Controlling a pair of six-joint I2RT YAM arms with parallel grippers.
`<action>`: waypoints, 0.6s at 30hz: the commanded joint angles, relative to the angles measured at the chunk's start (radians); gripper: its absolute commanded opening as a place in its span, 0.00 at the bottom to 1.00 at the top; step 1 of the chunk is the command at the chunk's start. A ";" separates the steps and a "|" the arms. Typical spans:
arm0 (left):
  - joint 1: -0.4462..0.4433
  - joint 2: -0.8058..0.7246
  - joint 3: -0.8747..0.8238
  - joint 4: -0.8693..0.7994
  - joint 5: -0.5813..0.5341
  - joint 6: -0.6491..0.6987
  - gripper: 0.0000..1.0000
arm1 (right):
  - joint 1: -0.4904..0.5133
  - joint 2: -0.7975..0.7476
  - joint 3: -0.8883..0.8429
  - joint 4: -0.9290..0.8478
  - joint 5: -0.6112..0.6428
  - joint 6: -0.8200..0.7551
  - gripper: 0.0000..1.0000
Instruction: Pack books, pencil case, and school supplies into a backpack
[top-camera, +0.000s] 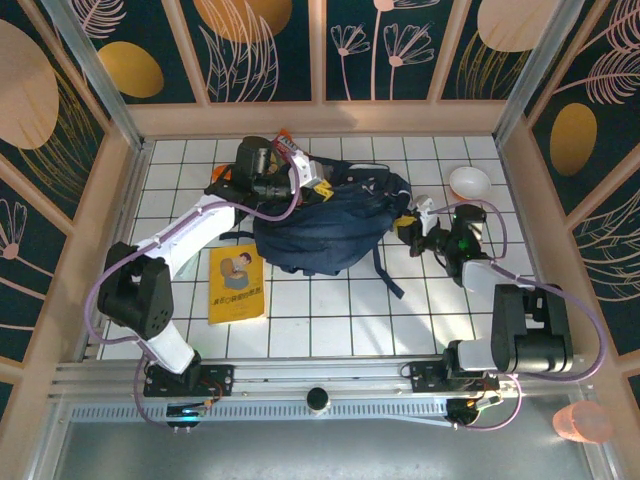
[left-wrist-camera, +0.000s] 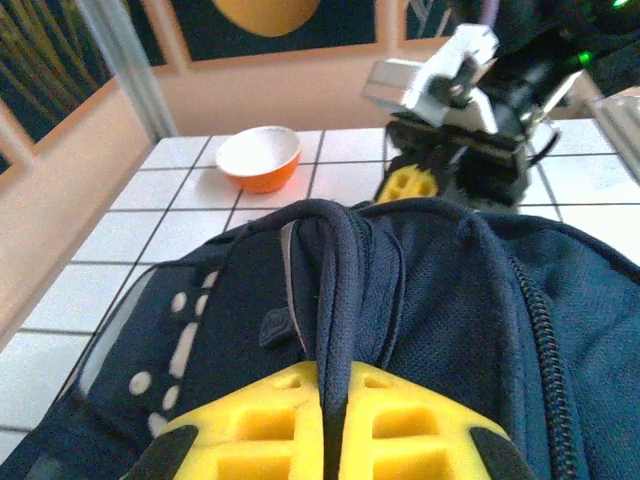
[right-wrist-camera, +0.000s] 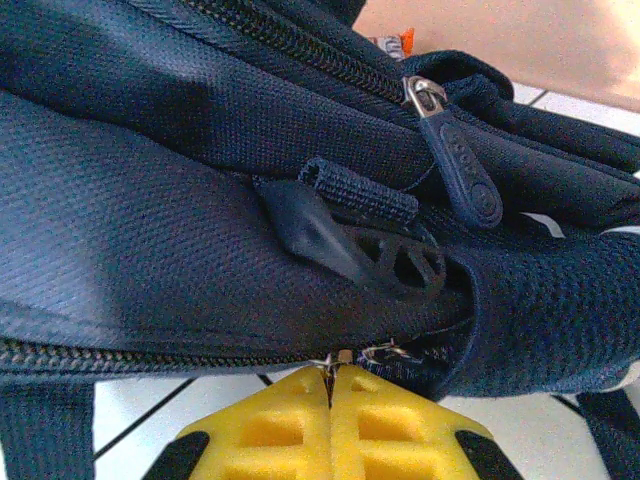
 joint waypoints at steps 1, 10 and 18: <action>-0.008 -0.069 -0.039 0.219 -0.189 -0.078 0.00 | 0.005 -0.062 0.056 -0.115 -0.071 0.046 0.00; -0.063 -0.039 -0.041 0.229 -0.480 -0.096 0.00 | 0.073 -0.078 0.162 -0.386 -0.037 0.166 0.00; -0.087 -0.026 -0.041 0.250 -0.491 -0.123 0.00 | 0.079 -0.108 0.195 -0.461 -0.082 0.245 0.00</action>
